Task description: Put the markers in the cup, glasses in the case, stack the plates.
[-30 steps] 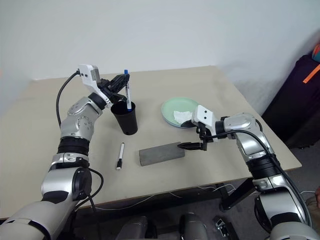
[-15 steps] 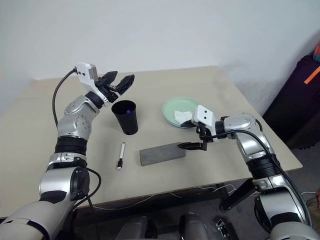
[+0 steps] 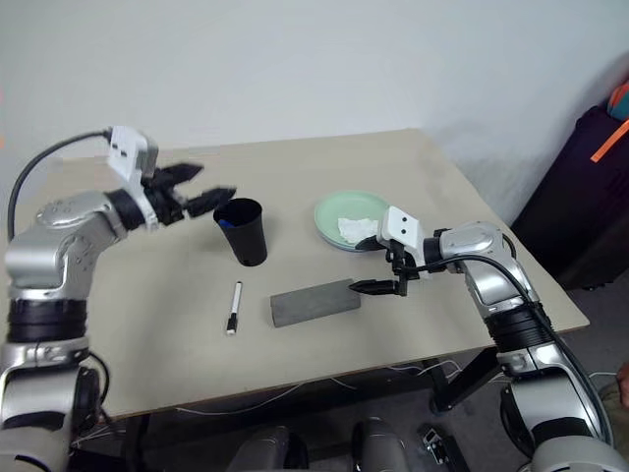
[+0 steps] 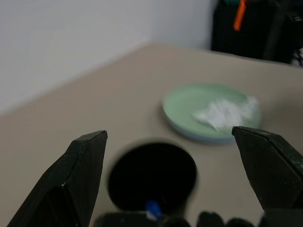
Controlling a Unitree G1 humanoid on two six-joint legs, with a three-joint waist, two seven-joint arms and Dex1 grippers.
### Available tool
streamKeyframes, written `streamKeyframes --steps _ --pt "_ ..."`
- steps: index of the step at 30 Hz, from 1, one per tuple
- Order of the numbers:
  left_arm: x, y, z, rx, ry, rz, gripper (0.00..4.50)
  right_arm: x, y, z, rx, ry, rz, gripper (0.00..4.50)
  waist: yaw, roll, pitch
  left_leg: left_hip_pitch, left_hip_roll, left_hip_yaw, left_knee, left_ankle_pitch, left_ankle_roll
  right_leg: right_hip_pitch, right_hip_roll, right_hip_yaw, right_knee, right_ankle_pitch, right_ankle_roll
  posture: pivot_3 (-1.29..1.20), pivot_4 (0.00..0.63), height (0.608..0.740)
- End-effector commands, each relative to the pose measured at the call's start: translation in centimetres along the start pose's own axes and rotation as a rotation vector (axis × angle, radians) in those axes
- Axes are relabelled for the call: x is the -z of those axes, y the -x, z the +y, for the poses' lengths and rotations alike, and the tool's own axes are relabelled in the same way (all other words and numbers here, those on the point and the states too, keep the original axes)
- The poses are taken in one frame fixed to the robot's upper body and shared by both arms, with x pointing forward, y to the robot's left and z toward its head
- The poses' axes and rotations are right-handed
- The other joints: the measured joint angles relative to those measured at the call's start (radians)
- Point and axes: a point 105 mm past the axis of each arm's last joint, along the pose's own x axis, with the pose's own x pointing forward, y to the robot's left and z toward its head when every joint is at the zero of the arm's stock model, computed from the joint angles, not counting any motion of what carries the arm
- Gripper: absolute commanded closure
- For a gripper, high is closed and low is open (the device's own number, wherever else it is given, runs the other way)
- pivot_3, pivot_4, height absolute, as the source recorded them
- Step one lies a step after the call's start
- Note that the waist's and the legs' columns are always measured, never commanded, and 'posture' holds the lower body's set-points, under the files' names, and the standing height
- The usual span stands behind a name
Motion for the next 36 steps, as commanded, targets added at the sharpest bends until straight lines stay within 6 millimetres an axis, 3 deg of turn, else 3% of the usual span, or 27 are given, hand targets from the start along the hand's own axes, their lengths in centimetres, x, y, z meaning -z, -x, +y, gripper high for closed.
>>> streamKeyframes --steps 1,7,14,22,36 --pt "0.1 1.7 -0.4 -0.036 -0.016 0.066 0.01 -1.5 0.3 -0.3 0.007 0.051 -0.029 0.00 0.001 0.000 0.000 0.000 0.000 0.000 0.000 0.000 0.000 0.000 0.000 0.000 0.000 0.000 0.000 0.00 0.000 0.738" --pt "4.0 2.4 -1.3 -0.069 0.074 0.266 0.01 -1.6 0.1 -0.2 -0.007 0.054 -0.029 0.00 0.001 0.000 0.000 0.000 0.000 0.000 -0.001 0.000 0.000 -0.001 0.000 0.000 0.000 0.000 0.000 0.00 0.000 0.738" --pt "7.0 -0.2 -3.1 -0.123 0.194 0.398 0.01 -1.6 -0.2 -0.2 -0.017 0.055 -0.030 0.00 0.009 0.000 0.000 0.000 0.000 0.000 0.000 0.000 0.000 0.000 0.000 0.001 0.000 0.000 0.000 0.00 0.000 0.738" --pt "8.8 -1.6 -3.6 -0.213 0.233 0.490 0.01 -1.6 0.0 -0.1 -0.016 0.053 -0.028 0.00 0.008 0.000 0.000 0.000 0.000 0.000 -0.001 0.000 -0.001 0.000 0.000 0.001 0.000 0.000 0.000 0.00 0.000 0.738" --pt "11.2 -1.6 -3.5 -0.286 0.265 0.637 0.01 -1.6 0.0 -0.1 -0.016 0.054 -0.030 0.00 0.011 0.000 0.000 0.000 0.000 0.000 -0.001 0.000 -0.001 0.000 0.000 0.001 0.000 0.000 0.000 0.00 0.000 0.738"
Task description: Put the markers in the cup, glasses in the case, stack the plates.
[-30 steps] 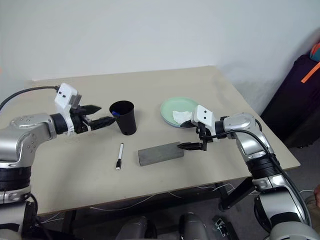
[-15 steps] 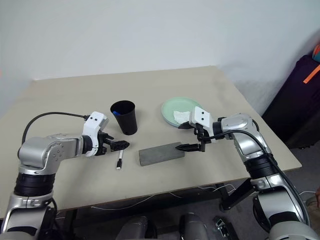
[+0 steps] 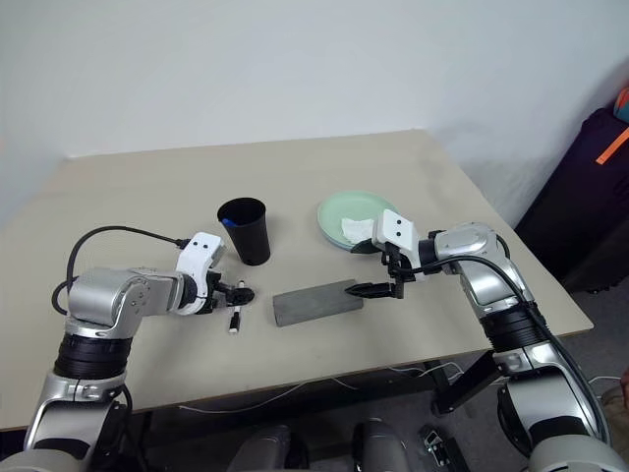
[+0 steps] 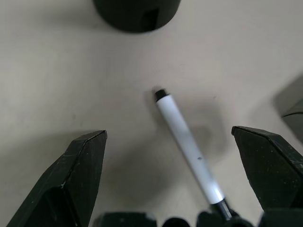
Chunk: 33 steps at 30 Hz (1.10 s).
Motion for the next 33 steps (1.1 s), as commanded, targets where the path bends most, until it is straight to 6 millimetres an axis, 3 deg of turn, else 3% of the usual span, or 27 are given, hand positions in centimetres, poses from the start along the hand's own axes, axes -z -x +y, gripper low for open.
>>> streamKeyframes --steps 1,11,14,25,33 --pt "-0.9 0.2 0.3 -0.036 -0.007 -0.012 0.01 -1.5 0.6 -0.5 0.015 0.052 -0.029 0.00 0.000 0.000 0.000 0.000 0.000 0.000 0.000 0.000 0.000 0.000 0.000 0.000 0.000 0.000 0.000 0.00 0.000 0.738" --pt "-0.2 -0.6 -0.1 -0.047 -0.001 0.035 0.01 -1.6 0.6 -0.5 0.017 0.052 -0.031 0.00 0.000 0.001 0.000 0.002 0.000 0.000 0.000 0.000 0.000 0.001 0.000 0.000 0.000 0.000 0.000 0.00 0.000 0.738" --pt "-0.3 -0.6 -0.1 -0.042 -0.005 0.037 0.62 -1.6 0.6 -0.5 0.018 0.053 -0.031 0.00 0.000 0.001 0.000 0.002 0.000 0.000 0.000 0.000 0.000 0.001 0.000 0.000 0.000 0.000 0.000 0.00 0.000 0.738" --pt "-0.5 -0.4 0.9 -0.072 -0.002 0.033 4.48 -1.7 0.6 -0.6 0.018 0.055 -0.030 0.00 0.001 0.001 0.000 0.001 -0.001 0.000 0.000 0.000 0.000 0.001 -0.001 0.000 0.000 0.000 0.000 0.00 0.000 0.738" --pt "-1.1 0.4 1.4 -0.047 -0.046 -0.009 4.48 -1.7 0.6 -0.7 0.017 0.056 -0.030 0.00 0.000 0.001 0.000 0.001 -0.001 0.000 -0.001 0.000 0.000 0.000 -0.001 0.000 0.000 0.000 0.000 0.00 0.000 0.738"
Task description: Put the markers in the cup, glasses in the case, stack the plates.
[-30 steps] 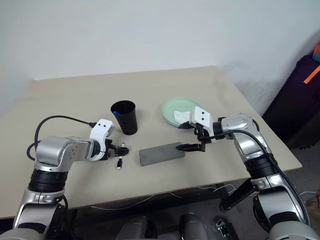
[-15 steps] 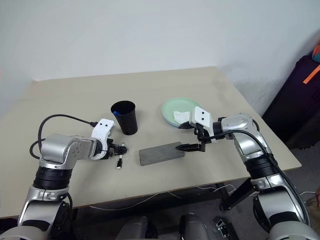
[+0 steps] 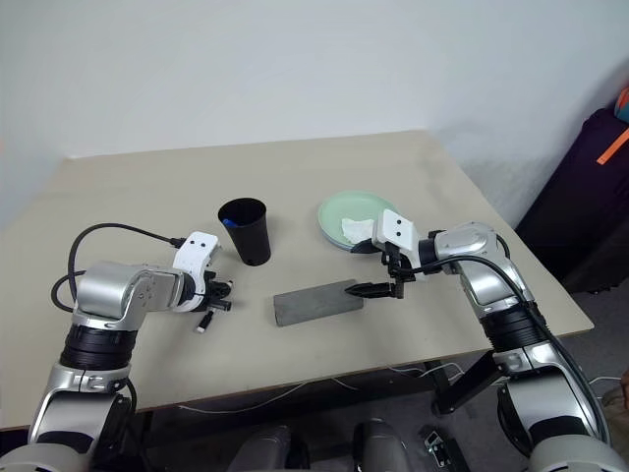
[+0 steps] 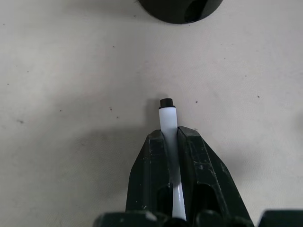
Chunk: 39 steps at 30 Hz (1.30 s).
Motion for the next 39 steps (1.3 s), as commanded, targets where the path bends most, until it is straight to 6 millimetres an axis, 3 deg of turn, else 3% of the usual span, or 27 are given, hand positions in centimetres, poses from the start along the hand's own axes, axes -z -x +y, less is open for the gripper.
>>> streamKeyframes --steps 1,6,13,19,24,29,33,39 --pt "-1.1 0.7 0.1 0.027 -0.055 -0.057 4.48 -1.7 0.6 -0.6 0.016 0.056 -0.030 0.00 0.000 0.000 0.000 0.000 0.000 0.000 0.000 0.000 0.000 0.000 0.000 0.000 0.000 0.000 0.000 0.00 0.000 0.738" --pt "-1.7 2.3 0.8 0.093 -0.166 -0.133 4.48 -1.7 0.5 -0.6 0.013 0.057 -0.030 0.00 -0.001 0.000 0.000 -0.001 0.000 0.000 -0.002 0.000 0.000 -0.002 0.000 0.000 0.000 0.000 0.000 0.00 0.000 0.738" --pt "-2.3 4.9 5.7 -0.038 -0.278 -0.149 4.48 -1.8 0.5 -0.7 0.012 0.058 -0.030 0.00 0.000 0.000 0.000 0.000 0.000 0.001 -0.006 0.000 -0.001 -0.003 0.000 0.000 -0.002 0.000 0.000 0.00 0.000 0.738" --pt "-8.6 7.0 10.3 -0.291 -0.243 -0.509 4.48 -1.8 0.5 -0.7 0.012 0.060 -0.033 0.00 0.007 -0.001 0.001 -0.001 0.000 0.000 -0.005 0.000 -0.001 -0.003 -0.001 -0.001 -0.003 0.000 0.000 0.00 0.000 0.738" --pt "-12.8 8.7 11.2 -0.368 -0.171 -0.792 4.48 -1.9 0.4 -0.7 0.012 0.061 -0.034 0.00 0.005 -0.002 0.000 -0.002 0.000 0.001 -0.005 0.000 -0.001 -0.003 -0.001 -0.001 -0.003 0.000 0.000 0.00 0.000 0.738" --pt "-15.5 9.6 9.9 -0.339 -0.112 -1.010 4.48 -1.9 0.4 -0.7 0.013 0.062 -0.034 0.00 0.003 -0.002 0.000 -0.002 -0.001 0.002 -0.005 0.003 -0.007 -0.003 -0.001 -0.001 -0.002 0.001 0.002 0.00 0.000 0.738" --pt "-17.5 10.4 7.6 -0.250 -0.051 -1.226 4.48 -1.9 0.4 -0.7 0.012 0.063 -0.036 0.00 0.003 -0.002 0.000 -0.002 -0.001 0.002 -0.005 0.003 -0.006 -0.002 0.000 -0.001 -0.002 0.002 0.002 0.00 0.000 0.738" --pt "-18.5 9.1 4.2 -0.036 -0.003 -1.293 4.48 -2.0 0.2 -0.6 0.013 0.063 -0.041 0.00 0.001 -0.002 0.000 -0.002 -0.001 0.002 -0.001 0.000 -0.001 0.000 0.000 -0.001 -0.001 0.002 0.002 0.00 0.000 0.738"
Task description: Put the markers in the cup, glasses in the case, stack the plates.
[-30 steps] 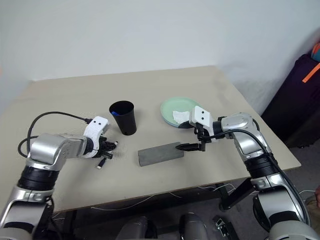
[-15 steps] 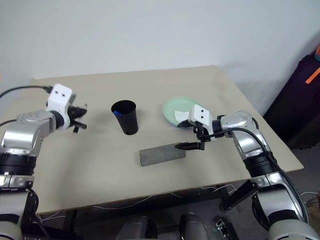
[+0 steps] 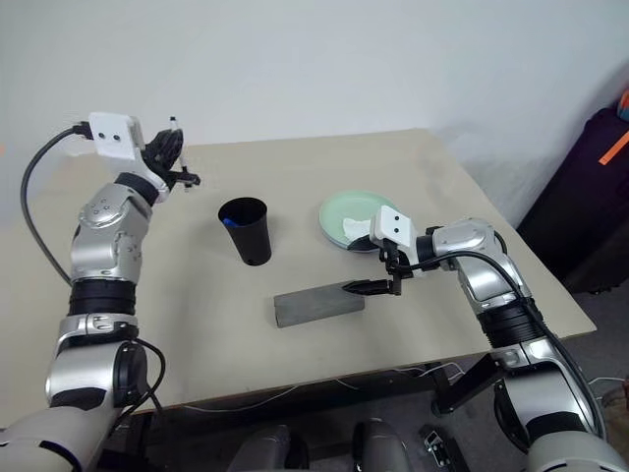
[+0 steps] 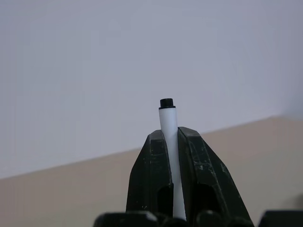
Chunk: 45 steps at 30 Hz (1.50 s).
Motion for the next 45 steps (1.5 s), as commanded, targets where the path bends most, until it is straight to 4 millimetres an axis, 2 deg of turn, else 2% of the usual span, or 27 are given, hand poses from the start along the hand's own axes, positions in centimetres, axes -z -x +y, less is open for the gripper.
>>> streamKeyframes --steps 1,10,20,27,45 --pt "-2.2 -0.7 -1.1 0.065 0.052 -0.096 4.48 -1.4 0.4 -0.4 0.022 0.048 -0.029 0.00 -0.002 0.000 0.000 0.000 0.000 0.000 0.001 0.000 0.000 0.000 0.000 0.000 0.000 0.000 0.000 0.00 0.000 0.738" --pt "-1.9 -1.3 -3.7 0.178 0.126 -0.193 4.48 -1.4 0.5 -0.5 0.031 0.049 -0.032 0.00 -0.001 0.000 0.000 0.000 0.001 -0.001 0.003 0.000 0.002 0.001 0.001 -0.001 0.001 0.000 0.000 0.00 0.000 0.738" --pt "-0.3 -1.6 -5.2 0.267 0.210 -0.165 4.48 -1.4 0.6 -0.5 0.042 0.048 -0.032 0.00 -0.002 0.000 0.000 -0.001 0.001 -0.001 0.004 -0.001 0.003 0.001 0.001 -0.001 0.001 0.000 0.000 0.00 0.000 0.738" --pt "0.7 -1.6 -5.7 0.301 0.203 -0.142 4.48 -1.4 0.7 -0.7 0.049 0.050 -0.032 0.00 -0.002 0.000 0.000 -0.001 0.001 -0.001 0.005 -0.001 0.003 0.001 0.001 -0.001 0.001 0.000 0.000 0.00 0.000 0.738" --pt "1.6 -0.9 -5.4 0.337 0.140 -0.108 4.48 -1.5 0.6 -0.9 0.050 0.054 -0.032 0.00 -0.002 0.000 0.000 -0.001 0.001 -0.001 0.005 -0.001 0.003 0.000 0.001 -0.001 0.001 0.000 0.000 0.00 0.000 0.738"
